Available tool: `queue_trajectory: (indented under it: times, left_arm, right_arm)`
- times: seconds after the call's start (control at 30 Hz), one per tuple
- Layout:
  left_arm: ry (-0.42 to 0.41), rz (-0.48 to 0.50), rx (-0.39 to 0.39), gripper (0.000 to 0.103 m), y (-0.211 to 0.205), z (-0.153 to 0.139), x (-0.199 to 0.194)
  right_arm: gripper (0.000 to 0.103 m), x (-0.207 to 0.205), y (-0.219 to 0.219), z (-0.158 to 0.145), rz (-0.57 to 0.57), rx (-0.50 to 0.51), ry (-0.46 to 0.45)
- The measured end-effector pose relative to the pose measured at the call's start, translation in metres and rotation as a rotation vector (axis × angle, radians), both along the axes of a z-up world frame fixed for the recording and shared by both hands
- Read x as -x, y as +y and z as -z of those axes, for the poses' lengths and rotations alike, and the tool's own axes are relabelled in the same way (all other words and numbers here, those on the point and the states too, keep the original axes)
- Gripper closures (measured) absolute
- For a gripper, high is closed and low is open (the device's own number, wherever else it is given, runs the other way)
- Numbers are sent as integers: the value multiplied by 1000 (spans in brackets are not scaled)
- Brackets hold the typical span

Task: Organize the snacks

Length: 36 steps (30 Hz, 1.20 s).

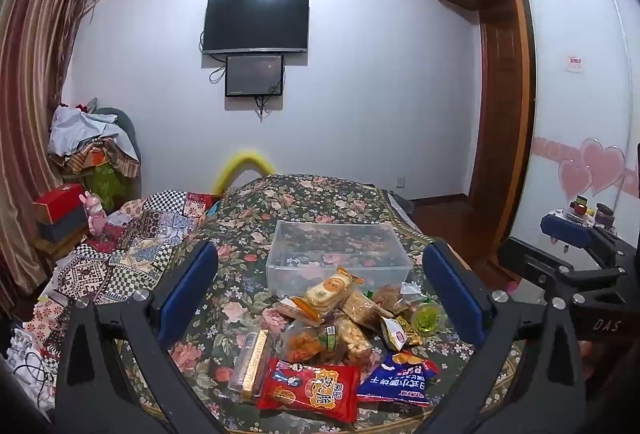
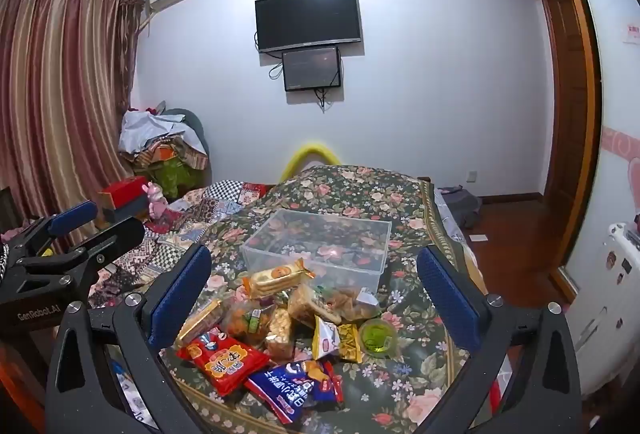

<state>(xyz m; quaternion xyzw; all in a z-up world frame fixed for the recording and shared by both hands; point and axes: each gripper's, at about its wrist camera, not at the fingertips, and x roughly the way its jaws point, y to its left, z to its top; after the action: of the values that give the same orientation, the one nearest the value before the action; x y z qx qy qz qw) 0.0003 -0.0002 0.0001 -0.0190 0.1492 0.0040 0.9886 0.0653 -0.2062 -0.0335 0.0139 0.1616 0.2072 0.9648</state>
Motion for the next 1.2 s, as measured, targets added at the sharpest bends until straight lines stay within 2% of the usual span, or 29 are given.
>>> queue_trajectory:
  times: [0.27,0.3,0.47,1.2]
  left_arm:
    - [19,-10,4,0,8,0,-8]
    - [1,-3,-17,0,-1,-1,-5]
    - [-10,1,-19,0,-2,1,2]
    - [-8,0,-23,0,-4,2,0]
  right_arm:
    - [1,2,-1,-1,-3,-4,-6]
    - [1,2,-1,-1,-3,-3,-7]
    - [1,0,0,2,0,-4,-6]
    - [0,4,-2,-5,12,-9,-22]
